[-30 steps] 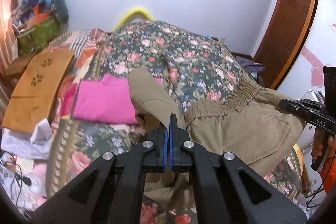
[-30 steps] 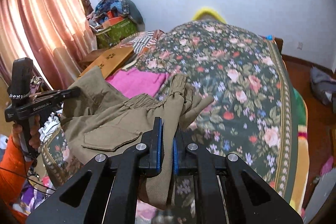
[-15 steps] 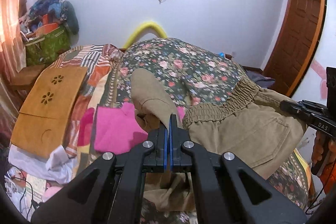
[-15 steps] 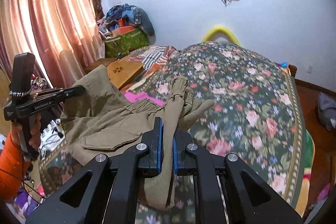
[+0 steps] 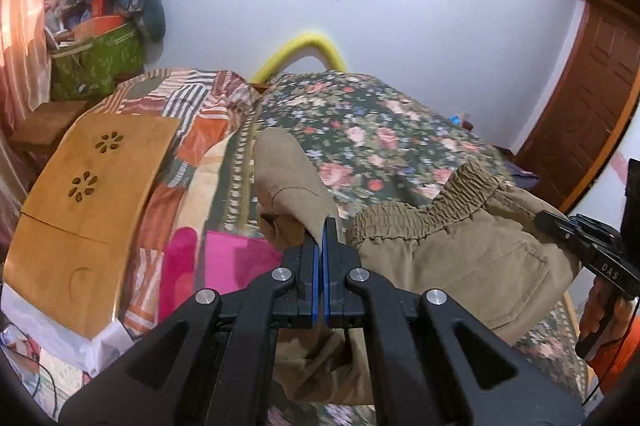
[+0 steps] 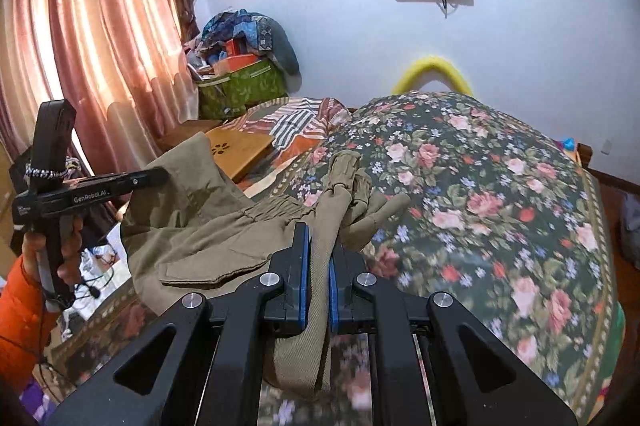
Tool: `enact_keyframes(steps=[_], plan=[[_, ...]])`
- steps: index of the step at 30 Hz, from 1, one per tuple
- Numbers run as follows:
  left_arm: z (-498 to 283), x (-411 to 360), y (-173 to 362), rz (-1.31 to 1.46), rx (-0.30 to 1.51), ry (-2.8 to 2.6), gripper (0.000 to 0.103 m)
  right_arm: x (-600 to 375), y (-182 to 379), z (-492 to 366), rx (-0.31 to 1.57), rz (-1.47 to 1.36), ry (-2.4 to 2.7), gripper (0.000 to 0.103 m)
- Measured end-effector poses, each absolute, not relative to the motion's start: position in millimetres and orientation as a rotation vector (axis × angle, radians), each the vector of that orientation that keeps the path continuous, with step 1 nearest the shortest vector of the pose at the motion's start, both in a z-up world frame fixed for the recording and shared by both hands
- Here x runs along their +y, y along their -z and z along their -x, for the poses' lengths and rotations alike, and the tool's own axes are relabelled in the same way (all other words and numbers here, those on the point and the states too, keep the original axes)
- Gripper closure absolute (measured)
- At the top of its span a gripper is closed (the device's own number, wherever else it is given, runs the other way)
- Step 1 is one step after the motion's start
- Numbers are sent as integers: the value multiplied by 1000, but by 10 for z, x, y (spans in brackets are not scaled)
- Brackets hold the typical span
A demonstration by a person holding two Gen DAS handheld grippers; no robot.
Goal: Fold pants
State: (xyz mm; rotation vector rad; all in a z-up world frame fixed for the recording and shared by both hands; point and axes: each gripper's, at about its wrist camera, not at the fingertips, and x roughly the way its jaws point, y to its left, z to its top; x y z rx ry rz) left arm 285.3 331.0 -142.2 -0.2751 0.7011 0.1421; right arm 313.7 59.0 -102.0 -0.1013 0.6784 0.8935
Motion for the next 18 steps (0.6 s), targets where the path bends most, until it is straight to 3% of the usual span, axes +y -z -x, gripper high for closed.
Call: enact_keyframes(steps=[8, 18], plan=[[-3178, 3690, 1913, 251, 731, -178, 103, 983, 1468, -3387, 717, 153, -885, 96], [-3061, 4128, 2658, 321, 921, -253, 102, 911, 1996, -3366, 896, 203, -895, 96]])
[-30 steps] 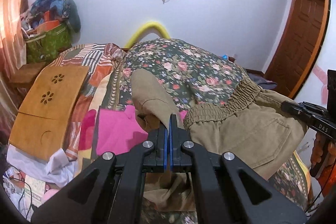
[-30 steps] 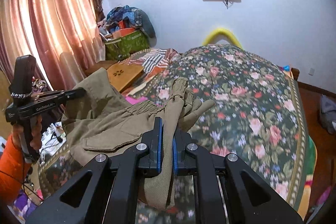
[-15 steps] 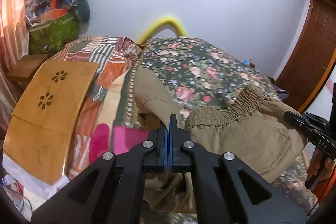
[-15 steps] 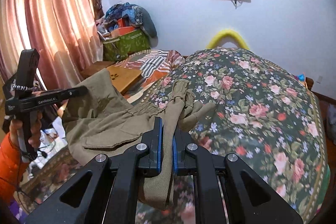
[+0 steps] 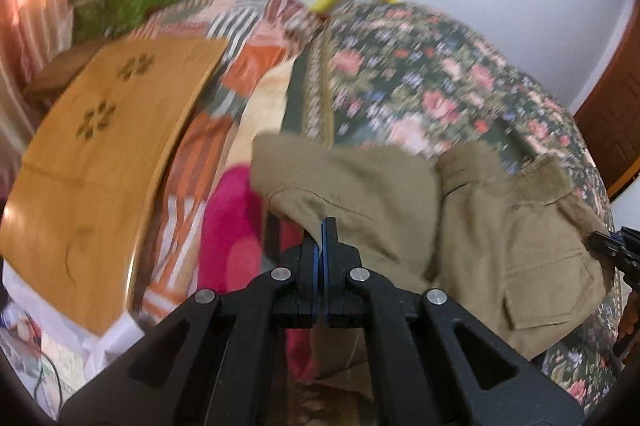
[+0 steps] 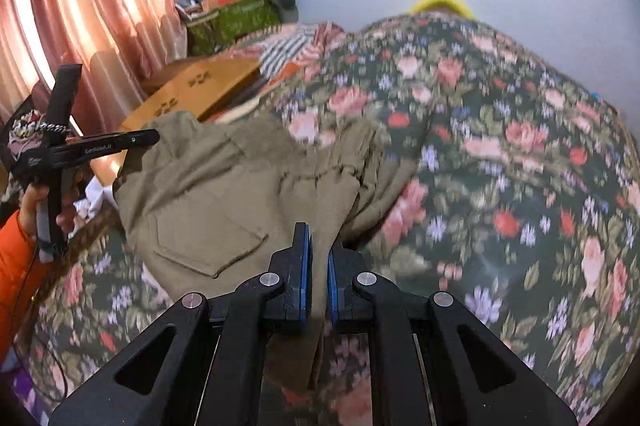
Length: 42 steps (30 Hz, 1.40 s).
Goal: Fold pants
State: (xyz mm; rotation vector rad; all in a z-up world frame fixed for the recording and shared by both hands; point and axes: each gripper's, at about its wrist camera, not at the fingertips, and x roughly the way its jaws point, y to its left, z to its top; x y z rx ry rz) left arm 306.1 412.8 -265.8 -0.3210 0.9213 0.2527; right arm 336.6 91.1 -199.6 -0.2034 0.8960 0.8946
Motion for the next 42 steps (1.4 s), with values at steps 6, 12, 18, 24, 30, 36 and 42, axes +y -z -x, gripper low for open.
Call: enact_keyframes(steps=[6, 12, 18, 24, 30, 36, 42], plan=[[-2964, 4159, 2884, 349, 1004, -273, 97, 876, 2191, -3261, 987, 260, -896, 93], [-2878, 4083, 2820, 312, 1029, -321, 90, 815, 2199, -3230, 1029, 297, -857, 79], [-2660, 3811, 2438, 272, 994, -297, 89, 636, 1894, -3086, 958, 303, -820, 59], [-2314, 3239, 1704, 208, 857, -253, 83, 419, 1383, -2841, 859, 251, -814, 59], [-1808, 2667, 906, 148, 681, -244, 67, 101, 704, -2460, 708, 167, -827, 58], [-1146, 2137, 179, 132, 491, -212, 57, -254, 94, -1956, 536, 95, -843, 54], [-485, 1685, -276, 91, 335, -221, 50, -546, -346, -1371, 368, 38, -884, 54]])
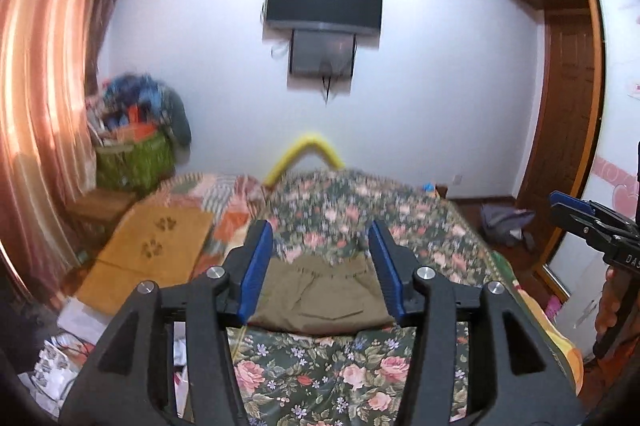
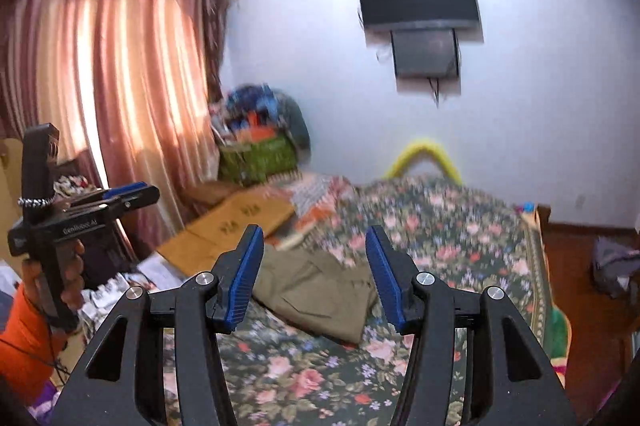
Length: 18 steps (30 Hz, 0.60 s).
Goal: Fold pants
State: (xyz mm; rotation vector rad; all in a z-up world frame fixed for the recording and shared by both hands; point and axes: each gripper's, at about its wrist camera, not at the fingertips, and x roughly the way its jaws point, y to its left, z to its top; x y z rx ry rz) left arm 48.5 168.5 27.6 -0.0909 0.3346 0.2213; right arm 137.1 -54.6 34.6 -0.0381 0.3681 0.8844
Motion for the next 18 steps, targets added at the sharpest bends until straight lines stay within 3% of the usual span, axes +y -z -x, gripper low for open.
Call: enact_keyframes(steps=[5, 11, 15, 18], plan=[[-66, 1333, -443, 51, 237, -232, 40, -670, -481, -1005, 270, 23, -898, 53], [241, 1050, -445, 20, 184, -224, 21, -738, -515, -773, 207, -8, -887, 41], [371, 931, -426, 17, 167, -212, 11, -759, -529, -659, 169, -8, -863, 20], [480, 867, -414, -8, 148, -230, 4, -762, -536, -626, 156, -15, -847, 16]])
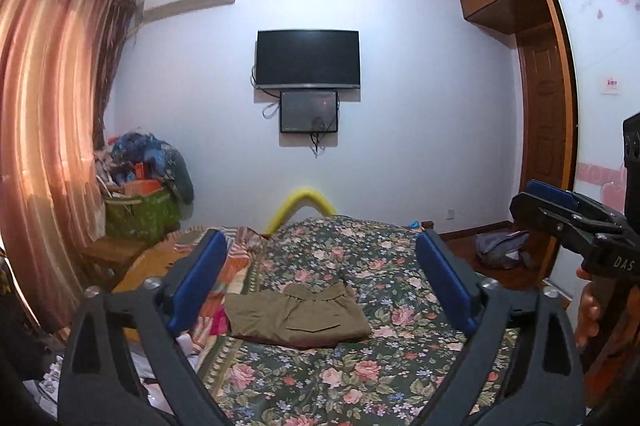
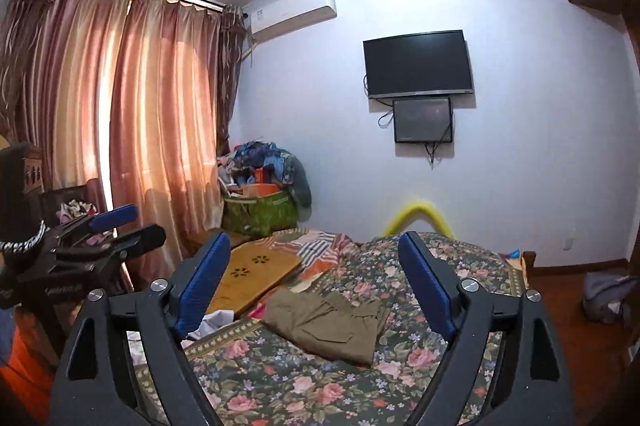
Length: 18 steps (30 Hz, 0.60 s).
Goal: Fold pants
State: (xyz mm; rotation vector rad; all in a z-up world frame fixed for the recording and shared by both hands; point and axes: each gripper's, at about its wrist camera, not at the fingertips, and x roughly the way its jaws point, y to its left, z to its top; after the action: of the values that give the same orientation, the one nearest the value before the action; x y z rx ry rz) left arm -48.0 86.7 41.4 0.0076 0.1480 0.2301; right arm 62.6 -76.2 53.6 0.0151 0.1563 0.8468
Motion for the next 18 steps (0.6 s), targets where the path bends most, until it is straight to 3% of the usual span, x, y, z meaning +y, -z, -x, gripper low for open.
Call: enact_keyframes(steps=[8, 18], plan=[[591, 811, -408, -2, 142, -232, 0, -770, -486, -431, 107, 1, -817, 1], [609, 801, -347, 0, 149, -239, 0, -793, -457, -378, 105, 19, -795, 0]])
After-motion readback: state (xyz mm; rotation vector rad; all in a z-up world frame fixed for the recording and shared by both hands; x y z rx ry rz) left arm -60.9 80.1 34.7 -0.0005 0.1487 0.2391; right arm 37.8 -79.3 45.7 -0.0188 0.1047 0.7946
